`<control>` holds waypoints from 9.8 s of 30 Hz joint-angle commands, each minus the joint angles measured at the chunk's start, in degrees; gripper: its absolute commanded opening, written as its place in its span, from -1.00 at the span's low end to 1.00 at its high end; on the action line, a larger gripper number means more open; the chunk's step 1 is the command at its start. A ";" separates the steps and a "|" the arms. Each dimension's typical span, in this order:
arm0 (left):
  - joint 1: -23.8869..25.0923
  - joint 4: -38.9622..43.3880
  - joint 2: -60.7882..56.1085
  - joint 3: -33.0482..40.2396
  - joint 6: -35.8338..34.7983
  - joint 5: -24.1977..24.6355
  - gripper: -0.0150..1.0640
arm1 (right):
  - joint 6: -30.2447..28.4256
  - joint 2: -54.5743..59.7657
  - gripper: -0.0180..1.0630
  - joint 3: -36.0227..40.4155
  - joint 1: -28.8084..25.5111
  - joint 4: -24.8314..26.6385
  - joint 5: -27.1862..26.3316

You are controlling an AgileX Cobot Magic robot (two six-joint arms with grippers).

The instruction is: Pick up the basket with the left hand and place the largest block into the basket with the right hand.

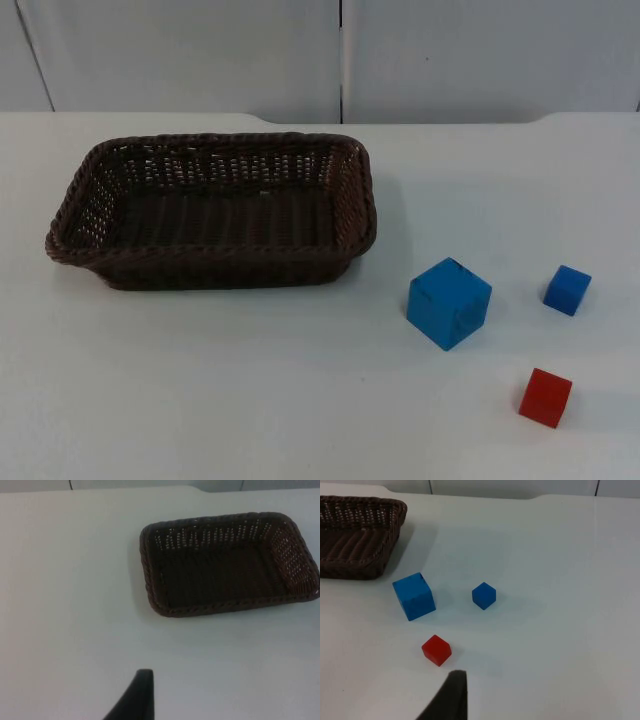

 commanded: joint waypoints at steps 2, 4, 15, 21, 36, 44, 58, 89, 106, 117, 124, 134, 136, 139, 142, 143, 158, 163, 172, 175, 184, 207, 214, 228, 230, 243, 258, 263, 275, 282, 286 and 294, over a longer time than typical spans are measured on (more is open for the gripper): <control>0.32 -0.76 6.07 -3.86 0.19 -0.48 0.97 | 0.14 -0.13 0.98 0.10 -0.39 0.09 -0.34; 0.32 -0.76 9.58 -6.12 0.19 -0.48 0.97 | 0.14 -0.13 0.98 0.10 -0.39 -0.04 -0.34; 0.32 -1.01 22.85 -14.27 1.48 -2.08 0.97 | 0.14 -0.13 0.98 0.10 -0.39 -0.04 -0.34; 0.32 -1.53 31.20 -17.63 3.91 -3.24 0.97 | 0.14 -0.13 0.98 0.10 -0.39 -0.13 -0.34; 0.32 -5.34 50.77 -32.74 8.44 -2.61 0.97 | 0.14 -0.13 0.98 0.10 -0.39 -0.13 -0.34; 0.32 -5.34 61.19 -42.58 8.53 -0.34 0.97 | 0.14 -0.13 0.98 0.10 -0.39 -0.13 -0.34; 0.22 -6.01 78.86 -63.05 9.25 5.97 0.96 | 0.39 -0.13 0.98 0.10 -0.39 -0.07 -0.34; -6.74 -7.95 86.96 -69.19 9.03 2.30 0.90 | 1.40 -0.13 0.98 0.10 -0.39 -0.40 -0.34; -10.69 -12.28 93.95 -69.19 35.49 3.19 0.90 | 1.49 -0.13 0.98 0.10 -0.39 -0.21 -0.34; -12.91 -4.49 98.27 -69.90 43.14 -3.90 0.90 | 1.64 -0.13 0.98 0.10 -0.39 -0.21 -0.34; -13.15 -4.03 100.70 -69.90 52.61 -8.48 0.89 | 1.64 -0.13 0.98 0.10 -0.39 -0.21 -0.34; -13.15 2.27 104.97 -69.80 56.32 -8.98 0.89 | 1.75 -0.13 0.98 0.10 -0.39 -0.09 -0.34; -13.15 2.35 105.74 -69.80 57.15 -8.88 0.89 | 1.75 -0.13 0.98 0.10 -0.39 -0.09 -0.34; -13.15 2.82 106.33 -69.80 58.39 -9.12 0.89 | 1.75 -0.13 0.98 0.10 -0.39 -0.09 -0.34; -13.15 2.81 106.78 -69.80 59.75 -9.37 0.89 | 1.75 -0.13 0.98 0.10 -0.39 -0.09 -0.34; -13.15 2.81 106.91 -69.80 60.93 -9.54 0.89 | 1.75 -0.13 0.98 0.10 -0.39 -0.09 -0.34; -13.03 1.34 109.85 -69.80 69.06 -11.06 0.89 | 2.54 -0.13 0.98 0.10 -0.39 -0.09 -0.34; -13.03 1.46 109.85 -69.80 69.19 -11.97 0.80 | 2.67 -0.13 0.98 0.10 -0.39 -0.09 -0.45; -13.03 1.46 109.85 -69.80 69.29 -12.31 0.25 | 2.67 -0.13 0.98 0.10 -0.39 -0.09 -0.45; -13.03 1.46 109.85 -69.80 69.29 -12.31 -0.10 | 2.67 -0.13 0.98 0.10 -0.39 -0.09 -0.45; -13.03 1.61 109.85 -69.80 69.29 -12.31 -0.88 | 2.67 -0.13 0.98 0.10 -0.39 -0.09 -0.45; -13.38 1.56 103.76 -70.26 67.33 -5.63 -0.98 | 2.67 -0.13 0.98 0.10 -0.39 -0.09 -0.45; -13.38 1.41 100.83 -70.26 65.94 -2.39 -0.98 | 2.67 -0.13 0.98 0.10 -0.39 -0.09 -0.45; -13.38 0.32 95.34 -71.55 59.00 5.38 -0.98 | 2.67 -0.13 0.98 0.10 -0.39 -0.09 -0.45; -13.38 -0.11 94.65 -71.55 58.14 5.97 -0.98 | 2.67 -0.13 0.98 0.10 -0.39 -0.09 -0.45; -13.38 -0.63 89.41 -71.55 45.55 5.97 -0.98 | 2.67 -0.13 0.98 0.10 -0.39 -0.09 -0.45; -12.26 -12.03 80.75 -71.45 15.94 5.97 -0.98 | 2.67 -0.13 0.98 0.10 -0.39 -0.25 -0.45; -11.13 -11.78 79.54 -71.35 8.62 5.97 -0.98 | 2.67 -0.13 0.98 0.10 -0.39 -0.25 -0.45; -10.97 -12.75 73.88 -60.01 6.81 5.97 -0.98 | 2.67 -0.13 0.98 0.10 -0.39 -0.25 -0.45; -10.97 -14.39 70.02 -49.76 6.92 5.97 -0.98 | 2.67 -0.13 0.98 0.10 -0.39 -0.25 -0.45; -10.97 -14.94 67.59 -43.95 7.39 5.97 -0.98 | 2.67 -0.13 0.98 0.10 -0.39 -0.25 -0.45; -10.97 -19.74 59.89 -28.80 10.07 1.78 -0.98 | 2.67 -0.13 0.98 0.10 -0.39 -0.25 -0.45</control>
